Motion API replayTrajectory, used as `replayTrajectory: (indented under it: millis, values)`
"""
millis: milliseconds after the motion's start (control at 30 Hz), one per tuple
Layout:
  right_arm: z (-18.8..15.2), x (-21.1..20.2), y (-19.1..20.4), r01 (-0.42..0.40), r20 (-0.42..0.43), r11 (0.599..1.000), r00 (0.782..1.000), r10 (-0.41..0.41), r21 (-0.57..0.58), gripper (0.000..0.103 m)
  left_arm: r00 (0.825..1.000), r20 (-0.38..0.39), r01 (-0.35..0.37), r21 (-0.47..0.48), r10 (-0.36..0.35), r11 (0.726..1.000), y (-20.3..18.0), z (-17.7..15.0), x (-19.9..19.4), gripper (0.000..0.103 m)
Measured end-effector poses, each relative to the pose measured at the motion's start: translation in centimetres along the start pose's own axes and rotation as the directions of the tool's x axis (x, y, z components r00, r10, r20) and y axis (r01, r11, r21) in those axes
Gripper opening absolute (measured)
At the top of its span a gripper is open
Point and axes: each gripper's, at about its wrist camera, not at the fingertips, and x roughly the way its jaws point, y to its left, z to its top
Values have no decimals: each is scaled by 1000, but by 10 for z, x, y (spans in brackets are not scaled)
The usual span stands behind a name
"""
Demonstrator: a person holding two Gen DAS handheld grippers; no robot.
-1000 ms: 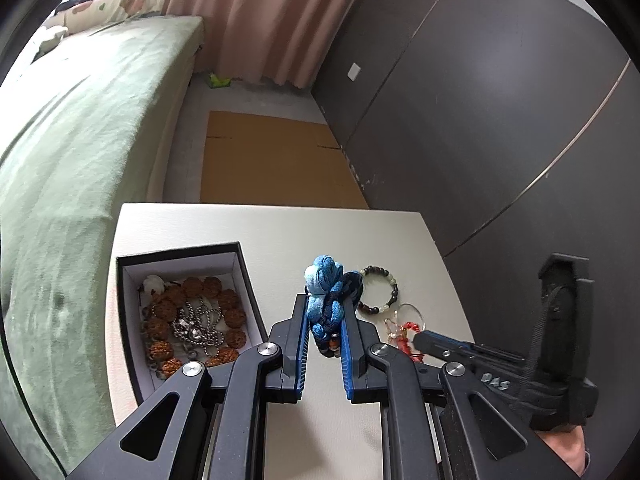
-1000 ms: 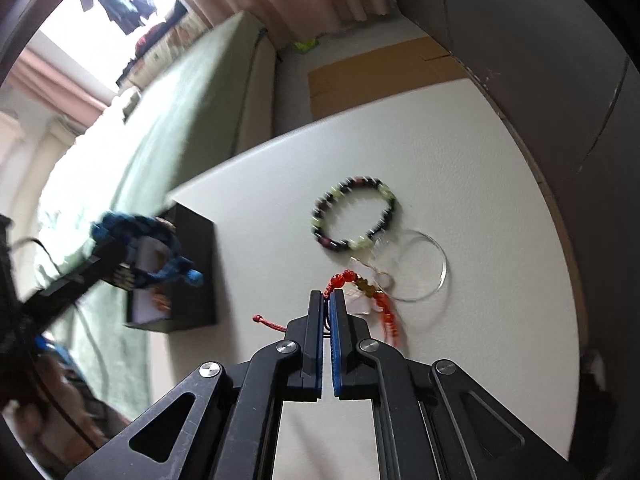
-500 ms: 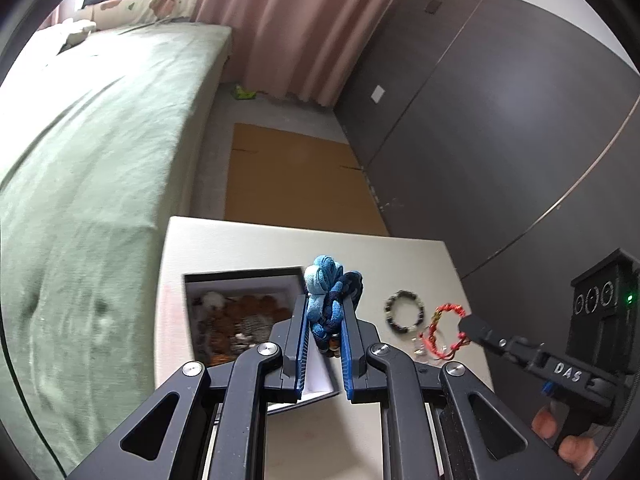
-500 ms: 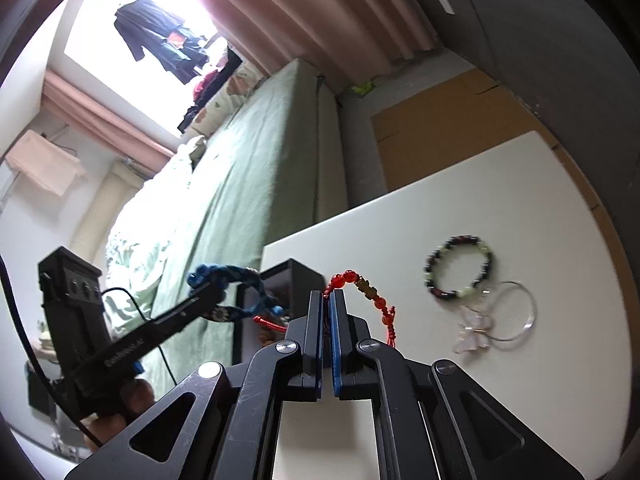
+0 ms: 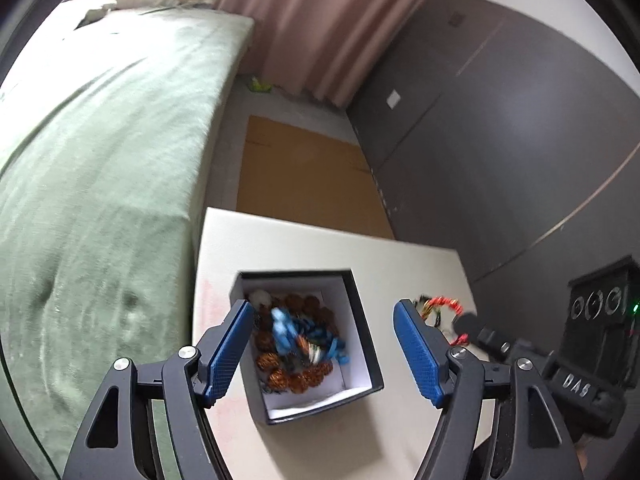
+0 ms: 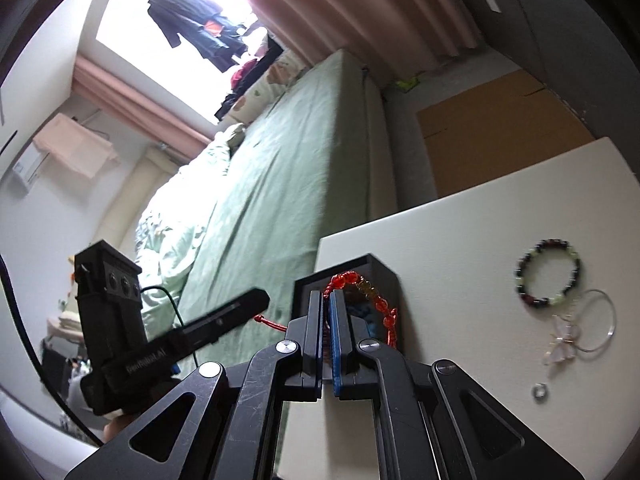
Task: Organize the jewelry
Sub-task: 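Lower the red bead string into the black box and open the right tool, then grasp the white pendant beside the silver hoop with the left tool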
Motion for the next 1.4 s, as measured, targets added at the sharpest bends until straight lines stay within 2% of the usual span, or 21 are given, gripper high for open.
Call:
replayTrajectory:
  millis: [133, 300, 333, 367, 400, 433, 467, 633, 833, 1133, 1400]
  values:
    - [-3, 12, 11, -33, -13, 999, 999, 33, -3, 5, 999, 31, -33, -18, 34, 999, 7, 5, -7, 73]
    - [-5, 24, 27, -69, 3, 997, 998, 69, -31, 6, 998, 63, -27, -53, 30, 998, 19, 9, -19, 73]
    - [-6, 27, 29, -66, -11, 997, 998, 66, -32, 11, 997, 68, -32, -61, 36, 998, 21, 9, -21, 73]
    - [-7, 31, 29, -64, -41, 998, 997, 63, -28, 30, 996, 73, -37, -71, 42, 997, 24, 11, -22, 73]
    - [-8, 32, 27, -64, -51, 998, 997, 63, -27, 41, 996, 79, -40, -83, 46, 996, 26, 12, -23, 73]
    - [-9, 29, 25, -49, -43, 998, 998, 47, -34, 56, 996, 83, -37, -90, 44, 995, 27, 13, -24, 73]
    - [-10, 24, 22, -13, -23, 999, 1000, 12, -47, 60, 995, 86, -31, -93, 39, 995, 26, 14, -24, 73]
    - [-1, -11, -7, 72, 18, 997, 997, -72, -4, 60, 996, 88, -3, -74, 10, 997, 11, 14, -20, 73]
    - [4, -57, -41, 161, 66, 985, 984, -165, 63, 60, 998, 67, 22, -25, -20, 999, -21, 10, -6, 73]
    - [4, -97, -76, 251, 61, 962, 964, -259, 110, 60, 999, 4, 50, 59, -50, 997, -75, -5, 25, 72]
    - [-1, -122, -110, 288, 27, 944, 955, -296, 161, 60, 997, -80, 32, 183, -18, 982, -122, -29, 60, 61]
